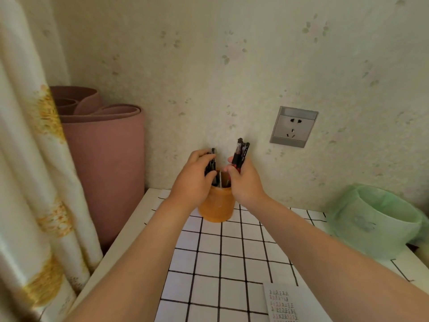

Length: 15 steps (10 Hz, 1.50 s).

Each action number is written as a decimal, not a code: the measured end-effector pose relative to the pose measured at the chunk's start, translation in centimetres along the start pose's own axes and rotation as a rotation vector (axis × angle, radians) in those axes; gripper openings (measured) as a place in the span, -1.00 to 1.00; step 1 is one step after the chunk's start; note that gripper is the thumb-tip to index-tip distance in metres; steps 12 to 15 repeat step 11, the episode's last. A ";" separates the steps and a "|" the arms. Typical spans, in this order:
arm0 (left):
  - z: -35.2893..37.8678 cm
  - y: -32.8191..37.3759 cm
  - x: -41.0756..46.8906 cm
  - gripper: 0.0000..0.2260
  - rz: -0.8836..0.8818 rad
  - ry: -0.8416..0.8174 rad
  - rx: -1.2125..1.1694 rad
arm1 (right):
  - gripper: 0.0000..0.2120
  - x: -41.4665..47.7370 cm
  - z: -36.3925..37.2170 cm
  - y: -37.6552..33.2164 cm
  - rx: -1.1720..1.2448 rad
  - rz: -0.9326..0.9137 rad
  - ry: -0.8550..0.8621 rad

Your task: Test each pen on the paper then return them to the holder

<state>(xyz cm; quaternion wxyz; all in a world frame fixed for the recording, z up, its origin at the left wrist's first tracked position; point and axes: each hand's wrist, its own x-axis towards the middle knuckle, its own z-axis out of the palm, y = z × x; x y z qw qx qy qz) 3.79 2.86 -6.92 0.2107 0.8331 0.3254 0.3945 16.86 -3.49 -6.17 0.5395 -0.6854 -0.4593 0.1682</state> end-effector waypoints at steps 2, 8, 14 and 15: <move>0.0 -0.3 -0.4 -0.55 -0.011 -0.007 -0.048 | -0.81 0.0 0.1 0.5 -0.592 -0.019 0.037; 0.1 -0.8 -0.3 -0.41 -0.006 -0.034 -0.086 | -0.57 0.1 -0.7 -0.3 -0.644 -0.567 -0.121; -0.4 -0.1 -0.2 -0.44 -0.018 -0.072 -0.117 | -0.45 -0.3 -0.6 -0.5 -0.721 -0.479 -0.133; -0.4 -0.1 -0.2 -0.44 -0.018 -0.072 -0.117 | -0.45 -0.3 -0.6 -0.5 -0.721 -0.479 -0.133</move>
